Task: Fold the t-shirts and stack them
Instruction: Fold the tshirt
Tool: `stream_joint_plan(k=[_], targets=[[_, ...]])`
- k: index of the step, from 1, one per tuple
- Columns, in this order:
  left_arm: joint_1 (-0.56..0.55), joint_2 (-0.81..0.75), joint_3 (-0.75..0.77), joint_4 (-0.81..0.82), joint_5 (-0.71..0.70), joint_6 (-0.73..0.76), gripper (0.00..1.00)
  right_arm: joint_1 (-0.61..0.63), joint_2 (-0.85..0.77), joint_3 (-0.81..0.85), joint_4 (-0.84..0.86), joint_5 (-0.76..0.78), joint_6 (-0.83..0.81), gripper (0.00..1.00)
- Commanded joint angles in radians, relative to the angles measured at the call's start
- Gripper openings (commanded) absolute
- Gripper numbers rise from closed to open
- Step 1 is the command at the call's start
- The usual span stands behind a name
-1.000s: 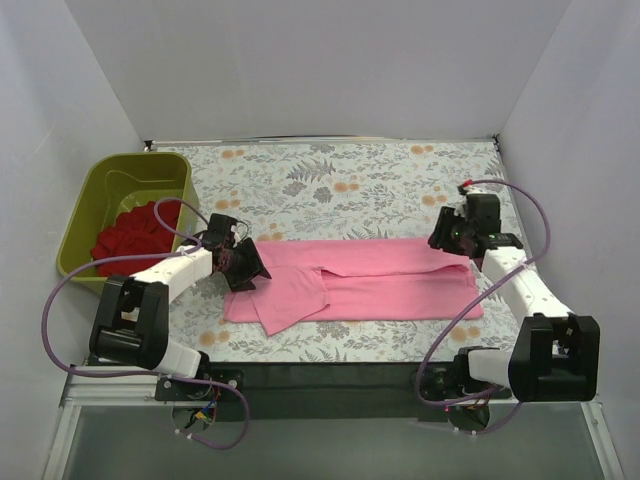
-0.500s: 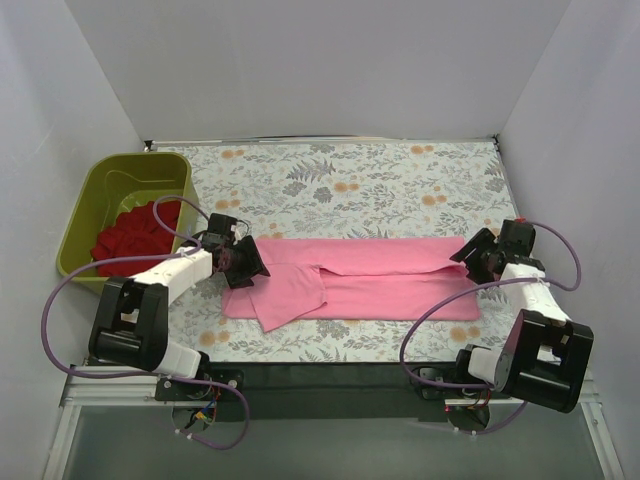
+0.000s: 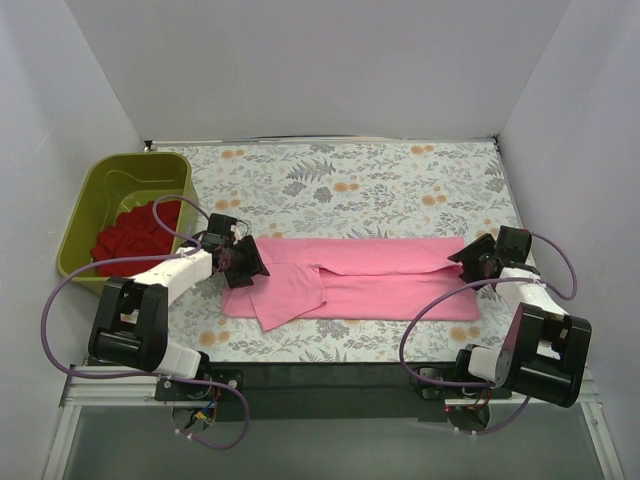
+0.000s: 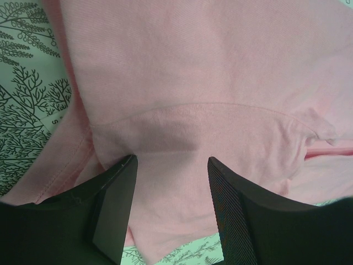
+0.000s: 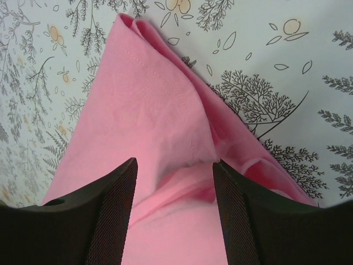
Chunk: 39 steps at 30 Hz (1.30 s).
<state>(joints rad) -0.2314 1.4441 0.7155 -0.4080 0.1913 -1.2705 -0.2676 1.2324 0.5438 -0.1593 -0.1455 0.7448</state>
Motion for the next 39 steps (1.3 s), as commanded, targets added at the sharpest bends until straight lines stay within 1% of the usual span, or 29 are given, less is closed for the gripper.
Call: stream_joint_plan(k=[1,6,9,10,12,13,15,16,18,19,22,30,33,34,39], targets=[[0.003,-0.019,-0.019,0.003,-0.076,0.031,0.51,-0.005,0.024,-0.018,0.089,-0.006,0.059,0.54],[0.003,-0.013,-0.017,-0.003,-0.087,0.031,0.5,-0.016,0.035,-0.041,0.133,0.01,0.094,0.52],[0.003,-0.014,-0.019,-0.003,-0.092,0.031,0.5,-0.03,0.022,-0.044,0.145,0.03,0.088,0.49],[0.003,-0.011,-0.019,-0.005,-0.093,0.031,0.49,-0.033,0.024,-0.042,0.147,0.034,0.085,0.44],[0.003,-0.01,-0.019,-0.005,-0.092,0.031,0.48,-0.039,0.029,-0.038,0.147,0.035,0.079,0.39],[0.003,-0.008,-0.019,-0.005,-0.092,0.031,0.48,-0.041,0.03,-0.038,0.149,0.037,0.071,0.33],[0.003,-0.007,-0.019,-0.006,-0.092,0.031,0.45,-0.042,0.035,-0.033,0.15,0.037,0.061,0.28],[0.003,-0.005,-0.019,-0.006,-0.093,0.031,0.45,-0.042,0.033,-0.031,0.15,0.034,0.053,0.21],[0.003,-0.004,-0.019,-0.008,-0.095,0.031,0.43,-0.042,0.029,-0.031,0.149,0.03,0.048,0.15],[0.003,-0.004,-0.019,-0.009,-0.096,0.031,0.42,-0.042,0.024,-0.03,0.15,0.029,0.042,0.09],[0.003,-0.002,-0.019,-0.014,-0.105,0.031,0.4,-0.044,-0.011,-0.016,0.15,0.052,-0.005,0.01],[0.003,0.013,-0.021,-0.02,-0.108,0.026,0.34,-0.042,-0.096,0.03,0.115,0.063,-0.208,0.01],[0.003,0.021,-0.021,-0.023,-0.101,0.023,0.32,-0.042,-0.091,0.016,0.098,0.07,-0.239,0.02],[0.003,0.021,-0.022,-0.025,-0.102,0.022,0.31,-0.042,-0.085,0.01,0.092,0.069,-0.245,0.03],[0.003,0.019,-0.027,-0.031,-0.099,0.016,0.25,-0.044,-0.041,-0.051,0.063,0.066,-0.242,0.05]])
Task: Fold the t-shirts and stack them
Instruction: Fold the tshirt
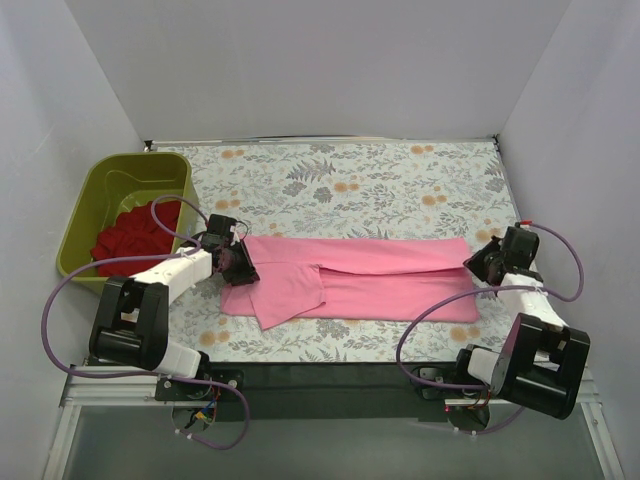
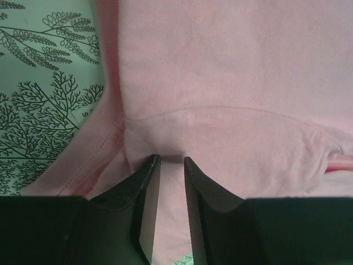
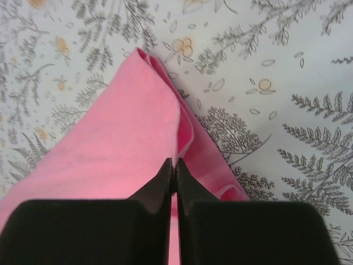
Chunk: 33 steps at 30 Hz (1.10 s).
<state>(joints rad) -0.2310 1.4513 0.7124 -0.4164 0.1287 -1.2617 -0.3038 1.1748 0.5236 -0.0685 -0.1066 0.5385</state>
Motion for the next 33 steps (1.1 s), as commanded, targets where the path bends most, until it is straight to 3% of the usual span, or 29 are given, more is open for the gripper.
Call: stream_joint_plan(k=[1,9,13,17,22,27,33], targets=[[0.002,0.005,-0.025,-0.024,-0.034,0.004,0.24,-0.006,0.02,-0.036,-0.03,0.036,-0.035,0.07],[0.002,-0.034,-0.013,-0.064,-0.005,-0.008,0.21,-0.006,0.023,-0.008,-0.114,0.16,-0.063,0.29],[0.002,-0.083,0.019,-0.107,0.032,-0.004,0.29,0.006,-0.052,0.032,-0.106,0.136,-0.121,0.36],[-0.004,-0.129,0.074,-0.131,0.081,-0.008,0.4,0.093,-0.04,0.11,-0.048,0.025,-0.193,0.36],[-0.047,-0.077,0.15,-0.131,0.095,-0.022,0.44,0.155,0.087,0.17,0.012,-0.076,-0.198,0.34],[-0.056,0.03,0.162,-0.119,0.054,-0.021,0.4,0.164,0.227,0.196,0.059,-0.061,-0.181,0.31],[-0.042,0.06,0.033,-0.058,0.017,-0.062,0.34,0.138,0.388,0.239,0.117,-0.042,-0.195,0.29]])
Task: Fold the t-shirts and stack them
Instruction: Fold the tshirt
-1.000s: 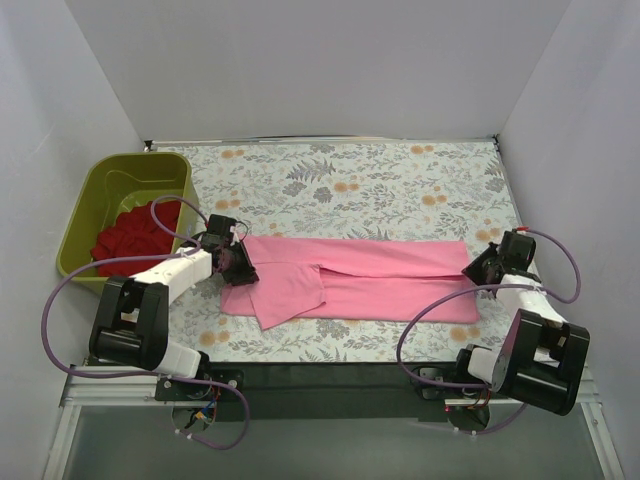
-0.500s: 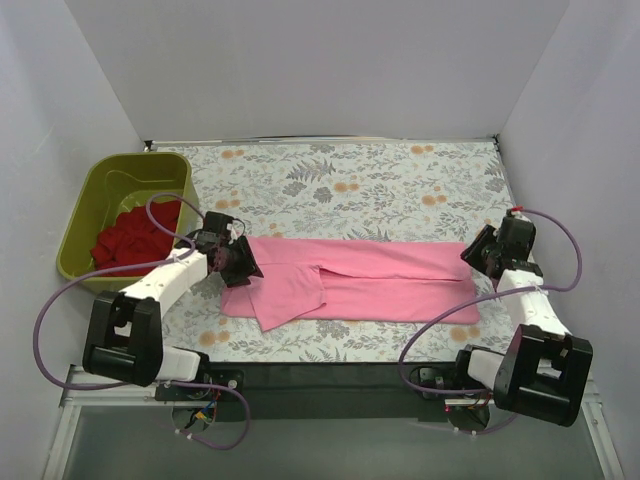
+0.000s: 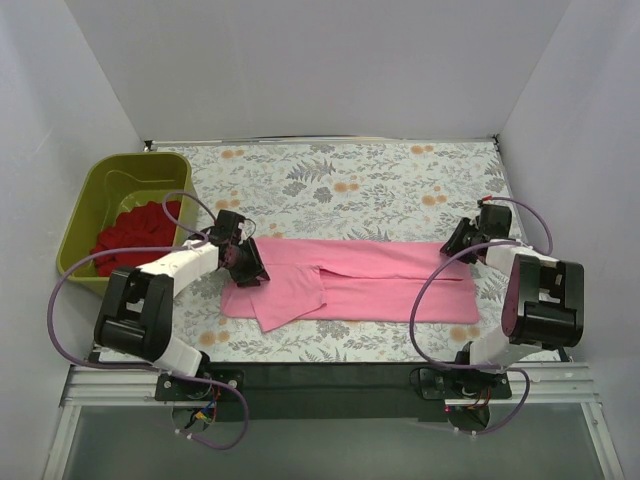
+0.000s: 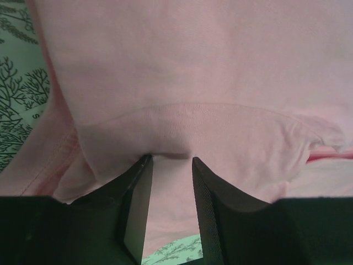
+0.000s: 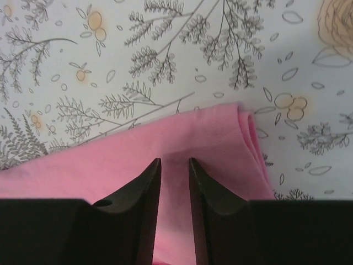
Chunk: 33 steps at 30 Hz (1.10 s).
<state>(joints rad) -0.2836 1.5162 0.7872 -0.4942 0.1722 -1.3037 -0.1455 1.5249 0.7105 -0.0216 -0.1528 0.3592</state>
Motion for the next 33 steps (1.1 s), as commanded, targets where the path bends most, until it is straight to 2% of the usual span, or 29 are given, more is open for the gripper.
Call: stream_joint_plan(k=[1,7,11,12,15,17,19,23,25,29,33], targets=[[0.012,-0.002,-0.069,0.026,-0.027,-0.025,0.33,-0.029,0.07,0.055,0.077,-0.008,-0.011,0.29],[0.043,-0.016,-0.128,0.036,-0.033,-0.039,0.26,-0.114,0.116,0.055,0.08,0.013,0.041,0.29],[0.066,-0.022,-0.132,0.029,-0.031,-0.032,0.26,-0.143,0.078,0.056,0.051,0.004,0.058,0.29],[0.066,-0.024,-0.111,0.029,-0.027,-0.032,0.27,-0.14,0.066,0.055,0.046,-0.004,0.055,0.29],[0.063,-0.03,-0.036,0.025,-0.004,-0.017,0.39,-0.097,-0.012,0.058,0.023,0.01,0.017,0.31],[0.044,-0.042,0.018,-0.004,-0.017,-0.005,0.48,-0.028,-0.066,0.067,-0.04,0.039,-0.028,0.32],[0.024,-0.048,0.098,-0.033,-0.039,-0.002,0.52,0.036,-0.115,0.081,-0.096,0.064,-0.061,0.35],[-0.066,-0.082,0.161,-0.079,-0.097,-0.032,0.6,0.283,-0.181,0.078,-0.159,0.087,-0.123,0.38],[-0.084,-0.083,0.143,-0.081,-0.12,-0.063,0.61,0.393,-0.192,0.078,-0.184,0.09,-0.143,0.4],[-0.097,-0.059,0.074,-0.04,-0.12,-0.104,0.61,0.503,-0.175,0.087,-0.264,0.105,-0.16,0.4],[-0.1,-0.007,0.049,-0.012,-0.117,-0.121,0.61,0.553,-0.152,0.086,-0.34,0.087,-0.167,0.4]])
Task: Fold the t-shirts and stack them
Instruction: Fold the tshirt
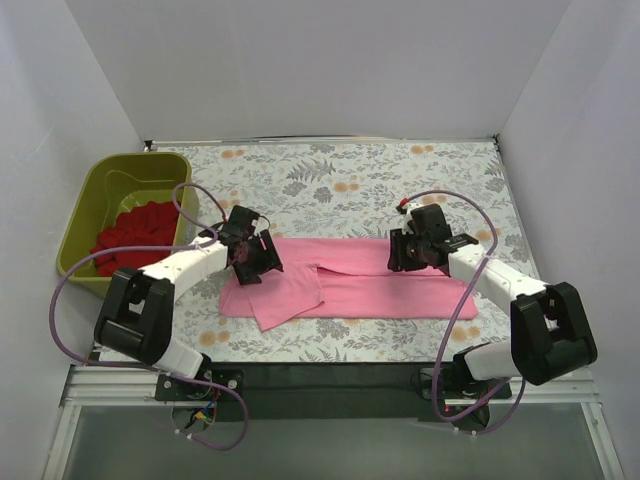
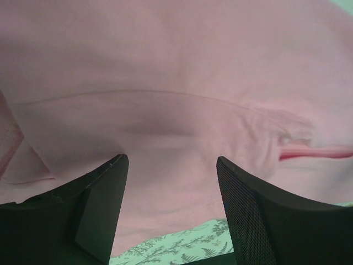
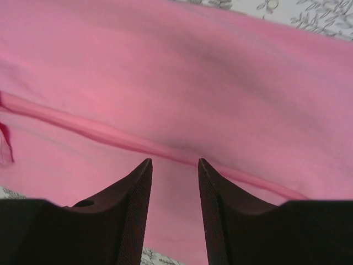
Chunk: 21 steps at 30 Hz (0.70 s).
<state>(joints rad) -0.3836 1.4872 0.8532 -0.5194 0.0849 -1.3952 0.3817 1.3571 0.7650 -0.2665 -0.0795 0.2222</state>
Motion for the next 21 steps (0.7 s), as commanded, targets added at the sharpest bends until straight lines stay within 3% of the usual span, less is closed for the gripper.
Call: stream_joint_plan(k=[1,7,12,16,21], targets=[[0.0,0.045,-0.017,0.018,-0.031,-0.031,0.61,0.037,0.023,0.027,-0.106,0.015,-0.033,0.4],[0.002,0.168,0.05,0.042,-0.05,-0.019,0.6,0.074,0.066,-0.019,-0.172,-0.006,-0.038,0.4],[0.012,0.41,0.229,0.027,-0.068,0.028,0.59,0.091,0.117,-0.059,-0.201,-0.066,-0.047,0.41],[0.026,0.629,0.487,-0.033,-0.073,0.091,0.6,0.173,0.145,-0.067,-0.208,-0.216,-0.012,0.41],[0.032,0.954,0.976,-0.161,-0.073,0.197,0.62,0.396,0.197,0.014,-0.142,-0.327,0.11,0.42]])
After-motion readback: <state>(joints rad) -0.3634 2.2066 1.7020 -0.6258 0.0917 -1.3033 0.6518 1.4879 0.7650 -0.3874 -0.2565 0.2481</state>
